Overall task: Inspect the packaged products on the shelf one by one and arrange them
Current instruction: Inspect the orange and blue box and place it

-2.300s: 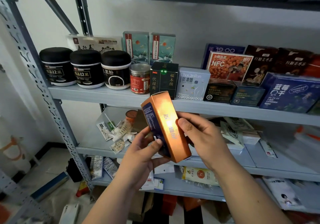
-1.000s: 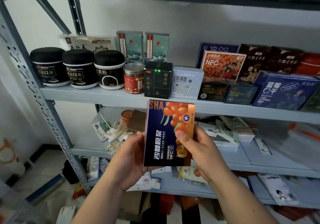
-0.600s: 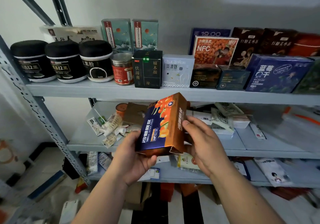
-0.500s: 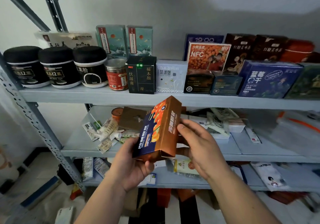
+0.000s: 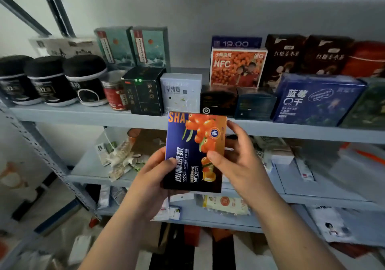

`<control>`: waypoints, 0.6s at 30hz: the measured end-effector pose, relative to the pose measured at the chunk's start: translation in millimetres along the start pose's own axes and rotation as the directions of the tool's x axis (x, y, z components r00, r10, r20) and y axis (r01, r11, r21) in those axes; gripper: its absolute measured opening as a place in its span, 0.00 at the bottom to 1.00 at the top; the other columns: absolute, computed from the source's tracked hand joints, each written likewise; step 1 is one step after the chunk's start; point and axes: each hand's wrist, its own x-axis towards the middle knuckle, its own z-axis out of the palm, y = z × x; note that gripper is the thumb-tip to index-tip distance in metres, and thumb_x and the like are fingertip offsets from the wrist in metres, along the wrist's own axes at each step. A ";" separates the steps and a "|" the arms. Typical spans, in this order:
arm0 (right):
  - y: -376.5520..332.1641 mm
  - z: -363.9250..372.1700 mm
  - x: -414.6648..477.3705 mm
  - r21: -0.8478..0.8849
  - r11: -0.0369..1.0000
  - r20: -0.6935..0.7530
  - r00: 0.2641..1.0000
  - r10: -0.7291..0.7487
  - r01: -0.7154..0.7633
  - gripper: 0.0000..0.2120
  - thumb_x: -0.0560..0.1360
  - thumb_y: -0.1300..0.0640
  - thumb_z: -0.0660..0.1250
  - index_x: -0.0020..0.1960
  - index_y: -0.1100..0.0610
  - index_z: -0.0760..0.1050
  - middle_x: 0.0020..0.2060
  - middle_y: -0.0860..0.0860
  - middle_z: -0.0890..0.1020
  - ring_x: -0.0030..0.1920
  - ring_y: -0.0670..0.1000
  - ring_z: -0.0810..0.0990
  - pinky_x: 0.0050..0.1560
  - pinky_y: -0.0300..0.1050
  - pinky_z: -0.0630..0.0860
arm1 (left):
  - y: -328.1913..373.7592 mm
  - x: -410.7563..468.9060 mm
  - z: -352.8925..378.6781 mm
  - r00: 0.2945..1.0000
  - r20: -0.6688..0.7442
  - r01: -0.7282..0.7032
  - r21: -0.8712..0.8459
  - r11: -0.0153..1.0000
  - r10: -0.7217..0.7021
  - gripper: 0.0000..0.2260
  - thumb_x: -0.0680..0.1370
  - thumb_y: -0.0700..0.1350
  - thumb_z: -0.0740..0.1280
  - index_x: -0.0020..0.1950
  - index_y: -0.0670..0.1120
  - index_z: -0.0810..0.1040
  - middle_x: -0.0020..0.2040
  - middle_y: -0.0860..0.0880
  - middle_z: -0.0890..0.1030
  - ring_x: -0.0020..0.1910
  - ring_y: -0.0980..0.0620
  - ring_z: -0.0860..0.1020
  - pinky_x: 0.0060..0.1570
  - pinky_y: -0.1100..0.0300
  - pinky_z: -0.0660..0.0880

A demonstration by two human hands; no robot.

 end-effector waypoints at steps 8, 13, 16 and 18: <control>-63.3 -56.8 40.8 -0.692 0.561 0.294 0.887 -0.357 0.455 0.40 0.74 0.38 0.72 0.79 0.34 0.55 0.78 0.41 0.52 0.79 0.46 0.51 0.77 0.48 0.55 | 29.4 2.9 44.7 0.946 0.017 -0.310 0.329 0.892 0.323 0.28 0.66 0.48 0.74 0.66 0.50 0.78 0.59 0.43 0.84 0.59 0.39 0.82 0.59 0.42 0.77; -114.1 -85.1 63.1 -0.679 0.363 0.503 0.765 -0.402 0.638 0.38 0.77 0.40 0.70 0.81 0.43 0.57 0.75 0.42 0.65 0.74 0.41 0.56 0.66 0.24 0.41 | 55.6 2.4 66.2 0.910 0.036 -0.393 0.396 0.830 0.414 0.31 0.61 0.46 0.75 0.64 0.50 0.78 0.56 0.43 0.85 0.54 0.44 0.84 0.47 0.56 0.82; -132.9 -91.4 66.3 -0.653 0.304 0.534 0.706 -0.465 0.694 0.38 0.76 0.43 0.71 0.81 0.46 0.59 0.72 0.45 0.68 0.68 0.40 0.61 0.66 0.29 0.51 | 70.2 3.6 77.1 0.877 0.055 -0.453 0.429 0.782 0.478 0.26 0.66 0.38 0.74 0.63 0.53 0.79 0.54 0.41 0.84 0.52 0.39 0.83 0.48 0.48 0.83; -140.4 -94.2 66.9 -0.626 0.262 0.512 0.641 -0.571 0.734 0.35 0.74 0.46 0.73 0.78 0.49 0.65 0.69 0.48 0.71 0.65 0.44 0.68 0.65 0.36 0.63 | 80.9 3.1 86.1 0.842 0.075 -0.500 0.480 0.721 0.534 0.25 0.68 0.37 0.72 0.62 0.56 0.79 0.54 0.40 0.83 0.53 0.35 0.81 0.51 0.42 0.81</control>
